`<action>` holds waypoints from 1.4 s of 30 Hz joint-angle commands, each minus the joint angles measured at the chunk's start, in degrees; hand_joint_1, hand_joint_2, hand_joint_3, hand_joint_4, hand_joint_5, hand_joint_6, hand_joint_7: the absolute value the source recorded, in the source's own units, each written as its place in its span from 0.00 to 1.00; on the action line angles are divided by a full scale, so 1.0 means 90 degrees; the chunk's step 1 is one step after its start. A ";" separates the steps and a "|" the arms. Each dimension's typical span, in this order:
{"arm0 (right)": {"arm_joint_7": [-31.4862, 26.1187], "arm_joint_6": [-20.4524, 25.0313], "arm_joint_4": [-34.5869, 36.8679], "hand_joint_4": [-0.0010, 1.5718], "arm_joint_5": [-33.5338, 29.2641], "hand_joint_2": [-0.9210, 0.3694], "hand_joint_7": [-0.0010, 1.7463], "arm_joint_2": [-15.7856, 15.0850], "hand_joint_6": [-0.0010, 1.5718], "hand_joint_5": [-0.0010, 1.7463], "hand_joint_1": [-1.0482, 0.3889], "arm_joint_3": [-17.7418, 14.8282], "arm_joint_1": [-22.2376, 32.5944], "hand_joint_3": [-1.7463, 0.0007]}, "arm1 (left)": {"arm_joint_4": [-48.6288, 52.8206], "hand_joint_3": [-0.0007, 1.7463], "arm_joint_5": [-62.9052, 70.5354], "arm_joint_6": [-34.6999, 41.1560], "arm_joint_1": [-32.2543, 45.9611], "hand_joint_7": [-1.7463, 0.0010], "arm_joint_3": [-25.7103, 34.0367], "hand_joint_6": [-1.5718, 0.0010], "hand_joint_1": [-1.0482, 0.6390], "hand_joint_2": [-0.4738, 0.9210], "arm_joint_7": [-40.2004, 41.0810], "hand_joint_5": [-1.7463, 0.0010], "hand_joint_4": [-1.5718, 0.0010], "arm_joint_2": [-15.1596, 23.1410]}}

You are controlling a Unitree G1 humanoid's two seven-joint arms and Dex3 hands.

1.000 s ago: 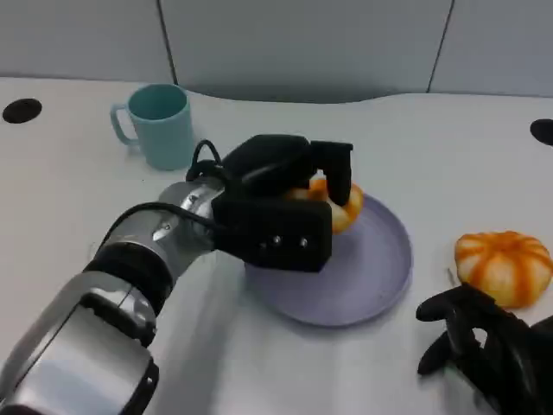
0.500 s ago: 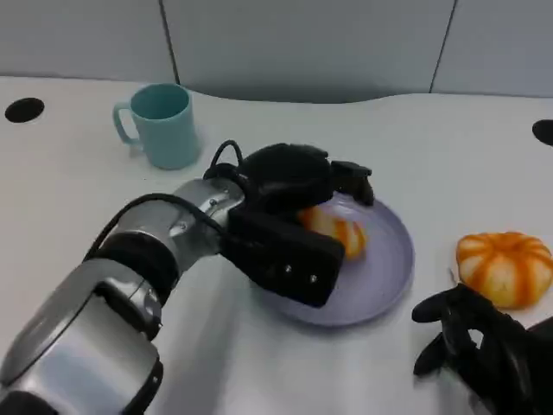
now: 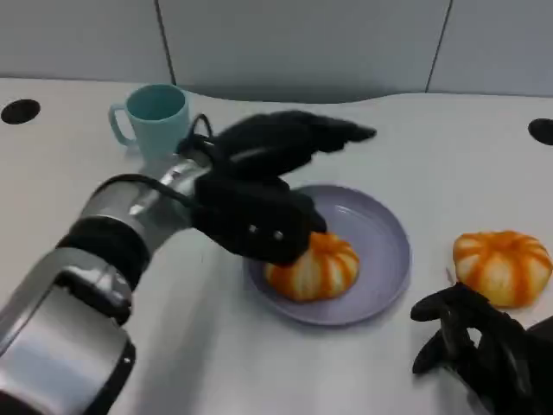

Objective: Grasp the bread from the table and place it into the plate.

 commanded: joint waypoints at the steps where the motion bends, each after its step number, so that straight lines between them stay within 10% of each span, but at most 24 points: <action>1: 0.0067 0.0021 0.0133 0.35 0.0119 0.00 0.88 -0.0111 0.28 1.00 0.51 -0.0114 -0.0053 0.69 | -0.0424 0.06 -0.1780 -0.0774 0.1124 0.92 0.1232 0.86 0.23 1.00 -0.0850 0.90 0.87 0.0362; 8: 0.0047 0.0033 0.0131 0.35 0.0045 0.00 0.88 -0.0192 0.28 1.00 0.53 -0.0084 -0.0031 0.69 | -0.2214 0.12 -0.5262 0.0391 0.3234 0.95 0.2943 0.70 0.22 1.00 -0.2940 0.64 0.74 -0.0085; 13: 0.0005 0.0013 0.0062 0.33 -0.0069 0.00 0.86 -0.0250 0.26 0.99 0.55 -0.0020 0.0034 0.68 | -0.4313 0.11 -0.7665 0.3464 0.4984 0.92 0.3748 0.60 0.26 1.00 -0.3949 0.39 0.72 -0.0160; 15: -0.0020 0.0067 0.0005 0.32 -0.0086 0.00 0.86 -0.0251 0.26 0.99 0.55 -0.0016 0.0053 0.67 | -0.4805 0.14 -0.7672 0.3846 0.5609 0.84 0.3834 0.58 0.25 1.00 -0.3824 0.21 0.75 -0.0104; 19: 0.0030 0.0027 0.0033 0.32 -0.0069 0.00 0.86 -0.0268 0.26 1.00 0.54 -0.0037 0.0040 0.67 | -0.5071 0.17 -0.7417 0.4342 0.6307 0.35 0.3952 0.73 0.28 1.00 -0.3793 0.03 0.76 -0.0044; 29: 0.0176 -0.0002 0.0133 0.33 0.0106 0.00 0.87 -0.0293 0.27 1.00 0.54 -0.0168 -0.0005 0.68 | -0.4825 0.19 -0.7199 0.4488 0.6543 0.02 0.4386 0.77 0.29 1.00 -0.3520 0.00 0.66 -0.0425; 42: 0.0154 -0.0088 0.0319 0.34 0.0129 0.00 0.87 -0.0382 0.27 1.00 0.53 -0.0266 -0.0098 0.69 | -0.4846 0.17 -0.7218 0.4806 0.6481 0.00 0.4648 0.76 0.30 1.00 -0.3467 0.00 0.63 -0.0717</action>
